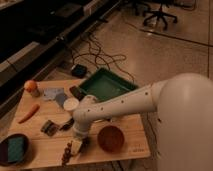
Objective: Place grapes in paper cup
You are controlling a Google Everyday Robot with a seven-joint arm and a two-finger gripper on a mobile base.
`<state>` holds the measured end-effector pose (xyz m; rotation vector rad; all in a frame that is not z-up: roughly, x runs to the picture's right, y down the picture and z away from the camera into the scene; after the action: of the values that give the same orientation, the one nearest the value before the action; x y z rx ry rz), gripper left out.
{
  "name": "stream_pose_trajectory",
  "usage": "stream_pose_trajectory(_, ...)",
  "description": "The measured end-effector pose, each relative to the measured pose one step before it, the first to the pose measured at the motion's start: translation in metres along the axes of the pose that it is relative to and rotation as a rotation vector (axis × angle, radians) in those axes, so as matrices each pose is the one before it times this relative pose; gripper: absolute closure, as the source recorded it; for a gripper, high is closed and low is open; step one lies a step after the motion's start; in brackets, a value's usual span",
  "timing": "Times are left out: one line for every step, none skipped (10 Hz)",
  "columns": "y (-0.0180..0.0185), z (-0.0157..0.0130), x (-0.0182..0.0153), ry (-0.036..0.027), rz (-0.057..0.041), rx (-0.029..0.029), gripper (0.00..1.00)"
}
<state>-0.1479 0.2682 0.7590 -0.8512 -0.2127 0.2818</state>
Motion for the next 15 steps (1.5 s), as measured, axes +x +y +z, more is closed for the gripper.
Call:
stream_pose_trajectory(0.0004,0.00358,0.00636,-0.00751,0.00671,-0.02096,0.36)
stream_pose_trajectory(-0.00047,-0.00117,0.00251,-0.00732,0.00468,-0.00679,0.46)
stream_pose_trajectory(-0.00002,-0.00206,0.0011,-0.00368,0.00442,-0.00423,0.54)
stream_pose_trajectory(-0.00012,-0.00684,-0.00101,-0.00299,0.00628,0.00181,0.64)
stream_pose_trajectory(-0.00046,-0.01218,-0.00236,0.00101,0.00686,0.00896,0.76)
stream_pose_trajectory(-0.00201,-0.01376,-0.00285,0.00202,0.00857,0.01568,0.85)
stream_pose_trajectory(-0.00292,-0.0135,-0.00292,0.00408,0.00952,0.01918,0.95)
stream_pose_trajectory(-0.00278,-0.0145,-0.00596,0.00007,0.00637,0.01783,1.0)
stream_pose_trajectory(-0.00558,-0.0132,-0.00427,-0.00103,0.00984,0.01544,1.0)
stream_pose_trajectory(-0.00569,-0.00819,-0.00153,0.0013,0.00878,0.00767,1.0)
stream_pose_trajectory(-0.0025,-0.00403,-0.00114,-0.00214,-0.00041,0.00451,0.95)
stream_pose_trajectory(-0.00013,0.00213,-0.00091,-0.00107,-0.00739,-0.00157,0.86)
stream_pose_trajectory(-0.00056,0.00517,-0.00038,-0.00212,-0.00549,-0.00449,0.78)
stream_pose_trajectory(-0.00231,0.00604,0.00084,-0.01029,-0.00262,-0.0085,0.7)
stream_pose_trajectory(-0.00173,0.00255,0.0006,-0.01067,0.00143,-0.00753,0.7)
